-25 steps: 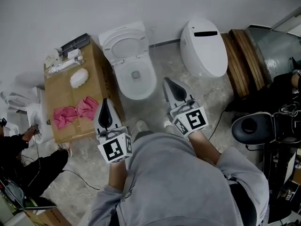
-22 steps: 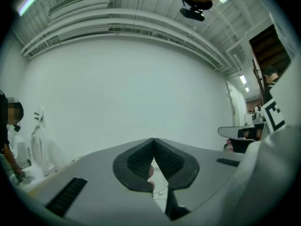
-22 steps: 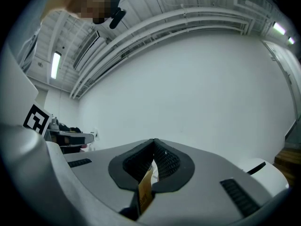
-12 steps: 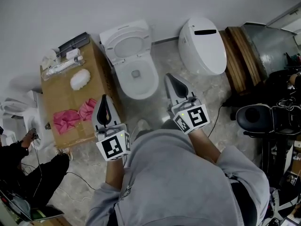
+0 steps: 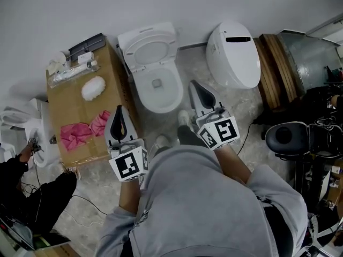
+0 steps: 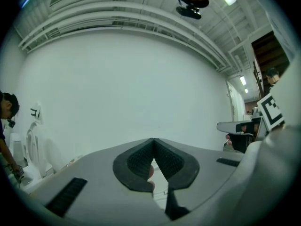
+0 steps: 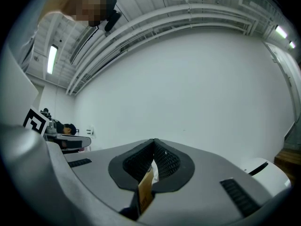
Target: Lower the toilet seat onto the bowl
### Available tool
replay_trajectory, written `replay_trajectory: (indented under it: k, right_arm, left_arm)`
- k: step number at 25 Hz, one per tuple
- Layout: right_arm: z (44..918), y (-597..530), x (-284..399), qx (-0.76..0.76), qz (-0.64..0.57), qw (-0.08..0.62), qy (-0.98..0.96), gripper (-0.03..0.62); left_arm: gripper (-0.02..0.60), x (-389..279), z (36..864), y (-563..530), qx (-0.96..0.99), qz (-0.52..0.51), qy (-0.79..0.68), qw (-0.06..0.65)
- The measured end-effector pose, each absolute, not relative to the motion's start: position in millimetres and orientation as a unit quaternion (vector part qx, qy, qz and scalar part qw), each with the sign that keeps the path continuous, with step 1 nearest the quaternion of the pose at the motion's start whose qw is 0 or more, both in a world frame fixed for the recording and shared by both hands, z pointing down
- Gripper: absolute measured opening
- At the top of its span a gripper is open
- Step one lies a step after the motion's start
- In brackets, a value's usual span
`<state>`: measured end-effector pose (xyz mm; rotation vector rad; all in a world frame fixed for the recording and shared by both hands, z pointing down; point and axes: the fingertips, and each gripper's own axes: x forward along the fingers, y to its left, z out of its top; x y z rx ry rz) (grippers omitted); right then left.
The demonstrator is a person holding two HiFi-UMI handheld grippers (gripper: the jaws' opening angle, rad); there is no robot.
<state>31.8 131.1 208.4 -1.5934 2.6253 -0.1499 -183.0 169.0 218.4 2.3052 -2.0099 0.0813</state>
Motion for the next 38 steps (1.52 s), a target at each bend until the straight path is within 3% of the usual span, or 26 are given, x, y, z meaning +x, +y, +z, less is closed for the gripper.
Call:
replay_trajectory:
  k: [38]
  right_arm:
    - [257.4, -99.5, 85.0, -0.433, -0.097, 0.012, 0.896, 0.0]
  left_arm:
    - [0.0, -118.5, 221.3, -6.5, 0.67, 0.059, -0.739, 0.039]
